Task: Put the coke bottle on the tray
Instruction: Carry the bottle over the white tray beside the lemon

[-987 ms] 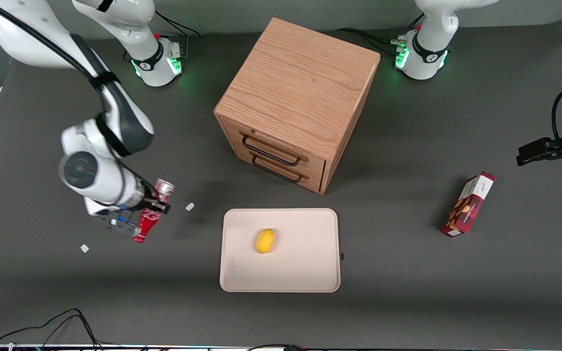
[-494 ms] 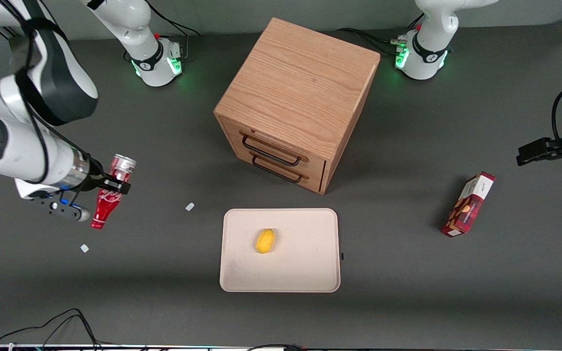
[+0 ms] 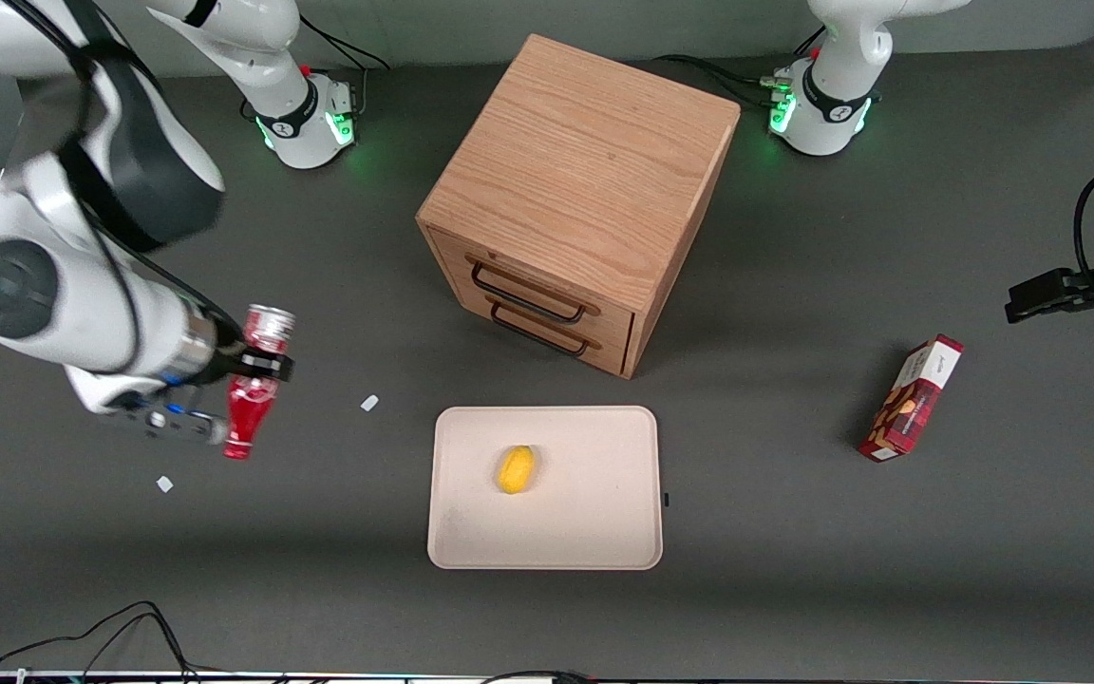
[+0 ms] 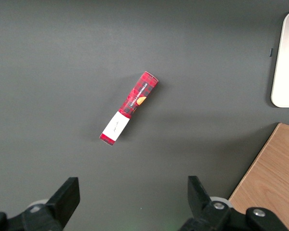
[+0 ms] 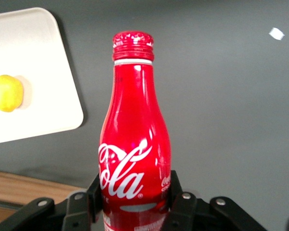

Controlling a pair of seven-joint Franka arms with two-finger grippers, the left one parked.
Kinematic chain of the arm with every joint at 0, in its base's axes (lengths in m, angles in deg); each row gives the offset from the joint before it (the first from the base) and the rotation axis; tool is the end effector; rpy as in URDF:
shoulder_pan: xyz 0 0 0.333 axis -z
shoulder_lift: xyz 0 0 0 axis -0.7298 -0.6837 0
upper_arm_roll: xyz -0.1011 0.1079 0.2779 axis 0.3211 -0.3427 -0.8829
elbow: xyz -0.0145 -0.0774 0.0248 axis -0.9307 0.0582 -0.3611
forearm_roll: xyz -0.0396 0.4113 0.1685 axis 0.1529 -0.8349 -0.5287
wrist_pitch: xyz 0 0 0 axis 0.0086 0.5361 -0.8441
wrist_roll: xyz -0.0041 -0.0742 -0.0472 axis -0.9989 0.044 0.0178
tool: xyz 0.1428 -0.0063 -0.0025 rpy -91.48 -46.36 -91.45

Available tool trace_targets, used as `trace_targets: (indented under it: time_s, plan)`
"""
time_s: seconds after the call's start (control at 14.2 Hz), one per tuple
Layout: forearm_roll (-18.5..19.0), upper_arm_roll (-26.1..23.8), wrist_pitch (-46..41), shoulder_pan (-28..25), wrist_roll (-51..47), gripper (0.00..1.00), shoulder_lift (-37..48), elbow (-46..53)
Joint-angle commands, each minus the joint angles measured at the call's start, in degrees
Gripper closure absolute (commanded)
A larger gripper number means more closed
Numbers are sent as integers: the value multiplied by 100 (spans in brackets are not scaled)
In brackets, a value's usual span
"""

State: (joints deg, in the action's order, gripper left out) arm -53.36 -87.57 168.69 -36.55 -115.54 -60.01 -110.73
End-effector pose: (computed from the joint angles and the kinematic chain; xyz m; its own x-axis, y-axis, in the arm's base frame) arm 0.6947 0.2110 0.4108 0.9693 -0.1935 -0.1516 -0.1831 -0.9798 0.0801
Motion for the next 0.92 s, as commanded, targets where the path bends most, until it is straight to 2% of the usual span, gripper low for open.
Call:
trace_targets:
  time_s: [0.0,0.14,0.49,0.85]
  plan:
    - [167,1170,-130,-1616,-6,100,-1279,1670]
    - [167,1437,298,-2024,38,100,-1843,2113]
    - [176,1657,1880,-2393,64,100,-2653,2096]
    - [158,1649,2620,-2403,406,100,-3031,2088]
